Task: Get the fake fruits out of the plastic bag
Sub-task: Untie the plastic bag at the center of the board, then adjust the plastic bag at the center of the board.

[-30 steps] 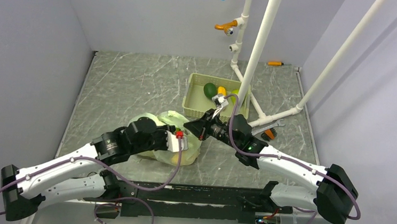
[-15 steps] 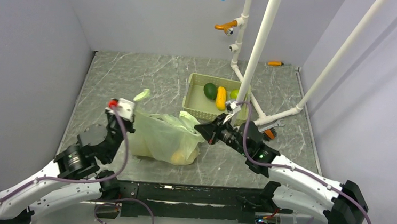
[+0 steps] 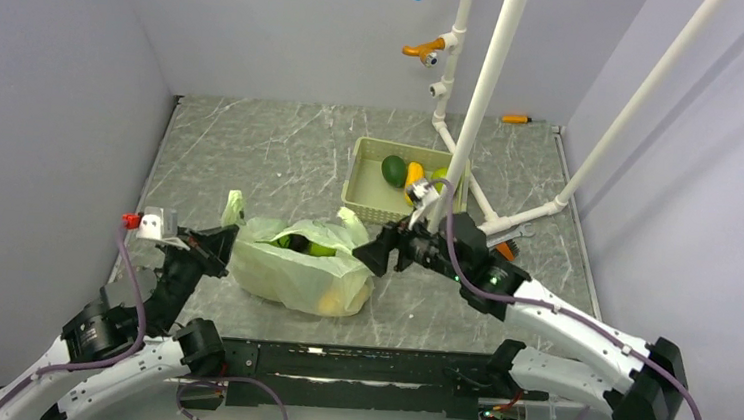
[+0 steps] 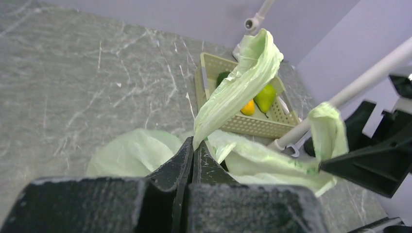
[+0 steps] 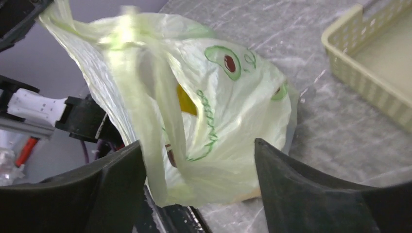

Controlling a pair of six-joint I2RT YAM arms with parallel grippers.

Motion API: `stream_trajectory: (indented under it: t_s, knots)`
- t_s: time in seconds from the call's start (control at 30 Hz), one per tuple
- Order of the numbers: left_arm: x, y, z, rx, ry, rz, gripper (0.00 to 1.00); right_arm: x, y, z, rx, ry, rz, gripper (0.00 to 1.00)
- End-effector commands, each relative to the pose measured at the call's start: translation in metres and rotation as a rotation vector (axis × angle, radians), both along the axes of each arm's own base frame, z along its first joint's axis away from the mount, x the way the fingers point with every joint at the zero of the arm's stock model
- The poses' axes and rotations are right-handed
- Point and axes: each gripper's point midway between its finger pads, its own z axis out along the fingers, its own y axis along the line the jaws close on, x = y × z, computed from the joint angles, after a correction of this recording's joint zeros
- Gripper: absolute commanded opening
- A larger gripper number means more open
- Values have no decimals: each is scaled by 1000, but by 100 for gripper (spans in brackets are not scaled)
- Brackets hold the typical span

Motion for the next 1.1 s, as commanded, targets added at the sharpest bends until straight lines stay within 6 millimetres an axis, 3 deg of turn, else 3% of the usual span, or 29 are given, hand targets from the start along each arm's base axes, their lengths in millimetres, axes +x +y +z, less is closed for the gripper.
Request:
stream_trajectory:
  t_s: [0.0,0.13,0.37,0.43,0.6,0.63,0.73,0.8,0.87,0.97,1.07]
  knots:
    - [-7,-1,-22,-77,71,-16,0,6,12,21,-127,-31,70,87]
    - [-10,-2,-24,-83,85,-35,0,31,16,23,-258,-29,-2,95]
    - [-13,-2,-23,-18,128,-46,3,32,46,48,-324,-114,-36,97]
    - [-12,0,-16,19,124,-43,16,35,46,49,-364,-126,-79,90]
    - [-11,11,4,124,123,-9,69,28,48,57,-373,-149,-90,64]
    - [-10,12,7,149,118,-7,75,26,49,59,-359,-152,-83,58]
    - [-6,15,17,221,102,7,86,23,49,64,-327,-154,-76,46]
    - [-4,17,22,247,104,25,95,22,49,67,-316,-155,-74,46]
    - [-2,10,33,263,76,-3,99,21,50,68,-313,-153,-67,53]
    - [-4,-19,50,289,-10,-152,99,21,50,68,-322,-146,-66,62]
    - [-15,-53,62,338,-77,-346,99,22,50,67,-325,-145,-72,66]
